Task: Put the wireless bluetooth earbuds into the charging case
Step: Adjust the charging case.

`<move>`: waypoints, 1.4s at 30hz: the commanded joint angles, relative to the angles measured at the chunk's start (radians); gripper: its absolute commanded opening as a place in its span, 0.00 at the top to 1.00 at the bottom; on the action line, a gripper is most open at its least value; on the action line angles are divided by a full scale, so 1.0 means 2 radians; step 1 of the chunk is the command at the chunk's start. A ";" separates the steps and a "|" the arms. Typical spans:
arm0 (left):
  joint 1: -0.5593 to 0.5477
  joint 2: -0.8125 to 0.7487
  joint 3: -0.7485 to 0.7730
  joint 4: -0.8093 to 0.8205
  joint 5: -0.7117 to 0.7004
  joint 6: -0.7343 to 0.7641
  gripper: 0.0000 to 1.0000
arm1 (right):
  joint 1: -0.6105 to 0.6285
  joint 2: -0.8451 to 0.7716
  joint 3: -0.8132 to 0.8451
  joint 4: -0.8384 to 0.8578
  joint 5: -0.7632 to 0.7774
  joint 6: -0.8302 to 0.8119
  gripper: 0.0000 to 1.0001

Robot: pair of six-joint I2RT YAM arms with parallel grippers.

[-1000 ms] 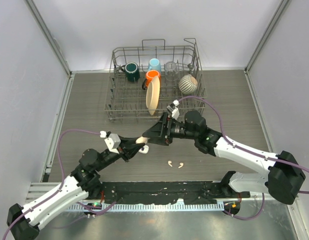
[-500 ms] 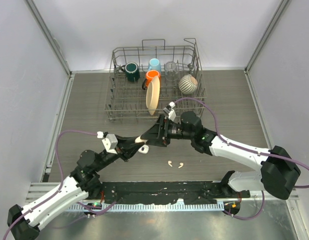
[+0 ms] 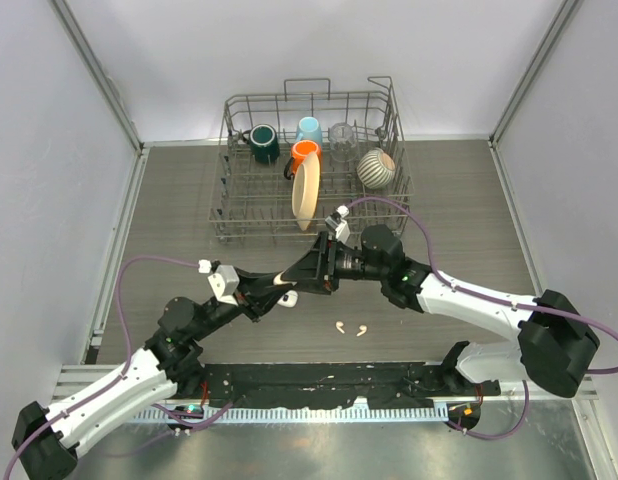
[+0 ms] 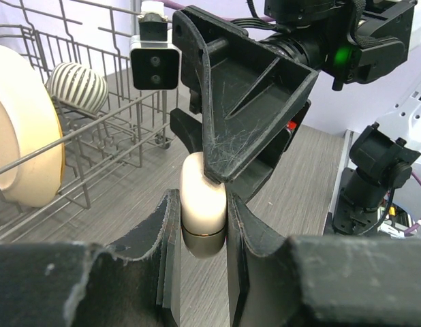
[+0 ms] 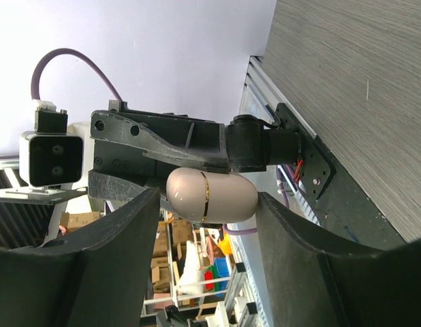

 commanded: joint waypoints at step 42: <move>-0.002 -0.018 -0.062 0.160 -0.006 0.000 0.36 | 0.005 0.012 -0.019 0.126 0.002 0.084 0.99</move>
